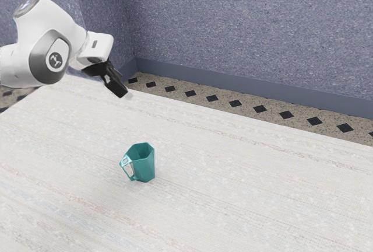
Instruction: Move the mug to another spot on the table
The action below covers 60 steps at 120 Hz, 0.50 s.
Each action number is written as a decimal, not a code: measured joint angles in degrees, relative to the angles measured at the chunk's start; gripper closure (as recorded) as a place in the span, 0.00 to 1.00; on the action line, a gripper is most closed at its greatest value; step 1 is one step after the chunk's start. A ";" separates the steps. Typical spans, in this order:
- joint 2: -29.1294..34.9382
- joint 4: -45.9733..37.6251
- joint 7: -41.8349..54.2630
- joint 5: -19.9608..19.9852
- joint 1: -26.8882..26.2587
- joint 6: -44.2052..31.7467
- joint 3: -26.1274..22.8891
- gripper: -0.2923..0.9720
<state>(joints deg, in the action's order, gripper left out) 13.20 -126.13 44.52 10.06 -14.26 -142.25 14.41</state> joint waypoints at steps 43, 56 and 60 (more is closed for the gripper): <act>-12.08 29.92 -10.92 -14.09 -0.10 24.61 -1.30 0.23; -12.43 31.80 -13.38 -15.47 0.29 28.91 -2.20 0.23; -12.45 32.18 -14.05 -15.72 0.25 29.88 -2.32 0.23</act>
<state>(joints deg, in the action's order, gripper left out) 0.75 -93.95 30.47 -5.66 -14.01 -112.37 12.10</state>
